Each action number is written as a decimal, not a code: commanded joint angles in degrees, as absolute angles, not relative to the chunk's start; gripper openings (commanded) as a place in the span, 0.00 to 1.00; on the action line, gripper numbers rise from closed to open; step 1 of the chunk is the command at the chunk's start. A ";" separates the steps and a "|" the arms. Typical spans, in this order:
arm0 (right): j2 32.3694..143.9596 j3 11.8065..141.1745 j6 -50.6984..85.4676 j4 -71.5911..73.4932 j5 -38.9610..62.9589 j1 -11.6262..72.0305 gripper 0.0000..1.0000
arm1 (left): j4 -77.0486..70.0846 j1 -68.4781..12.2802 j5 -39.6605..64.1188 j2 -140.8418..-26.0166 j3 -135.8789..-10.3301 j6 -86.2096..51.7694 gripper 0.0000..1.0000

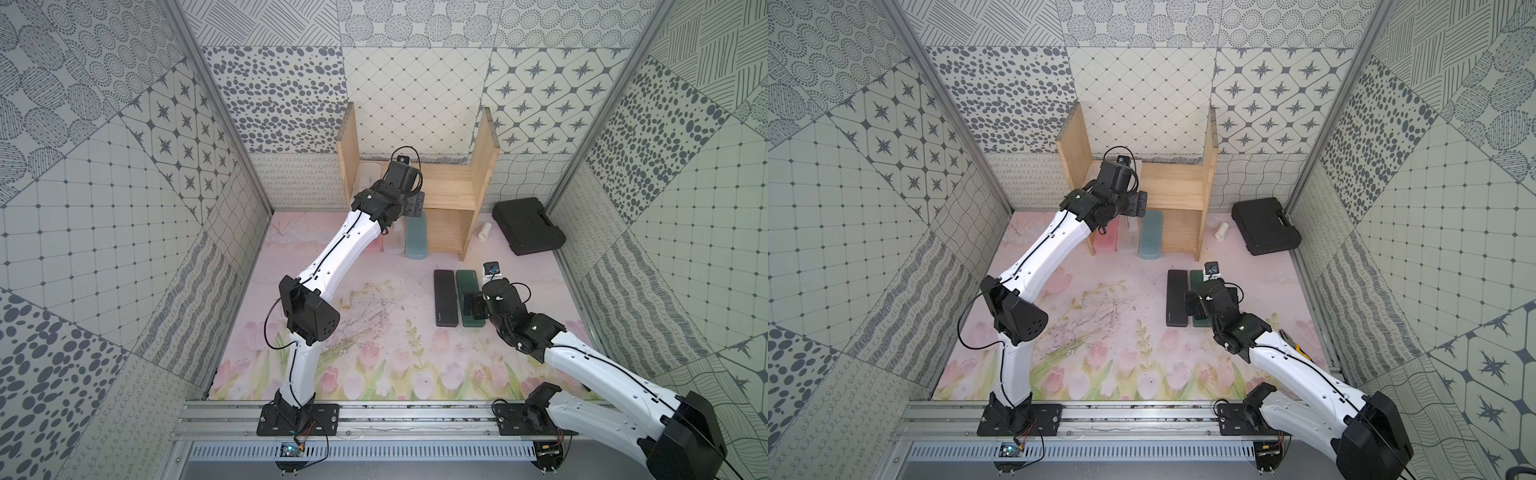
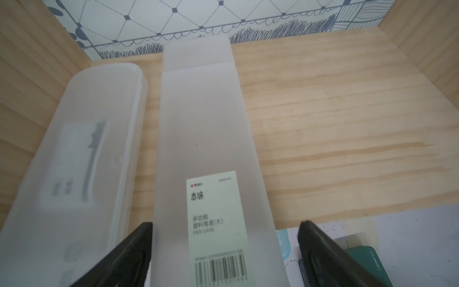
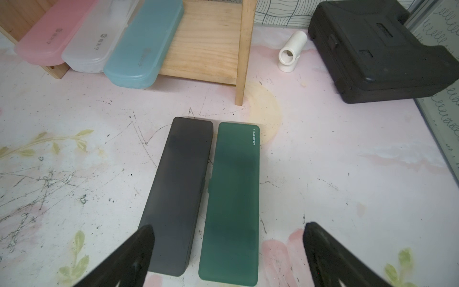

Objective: Remove the pencil cases from the shelf
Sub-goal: Pick up the pencil case from the shelf.

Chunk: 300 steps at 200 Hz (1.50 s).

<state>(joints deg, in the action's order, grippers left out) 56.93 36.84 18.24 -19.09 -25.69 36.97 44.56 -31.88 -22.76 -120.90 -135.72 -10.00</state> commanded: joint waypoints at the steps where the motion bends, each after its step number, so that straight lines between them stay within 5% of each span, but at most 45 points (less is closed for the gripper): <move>1: 56.14 36.11 18.71 -16.75 -25.31 36.91 0.98 | 43.53 -32.08 -24.86 -122.90 -138.17 -6.36 0.93; 61: 56.39 36.21 18.73 -16.75 -25.22 36.90 0.98 | 42.45 -32.07 -26.09 -125.23 -139.47 -5.42 0.90; 106: 56.42 36.17 18.79 -16.79 -25.30 36.91 0.98 | 42.34 -32.08 -24.33 -124.38 -139.39 -6.36 0.74; 158: 56.58 36.14 18.72 -16.78 -25.68 36.85 0.98 | 42.45 -32.92 -23.67 -119.67 -135.97 -7.87 0.70; 300: 53.46 34.96 19.64 -16.83 -30.13 36.74 0.98 | 26.08 -47.75 -33.22 -80.80 -83.53 -17.80 0.67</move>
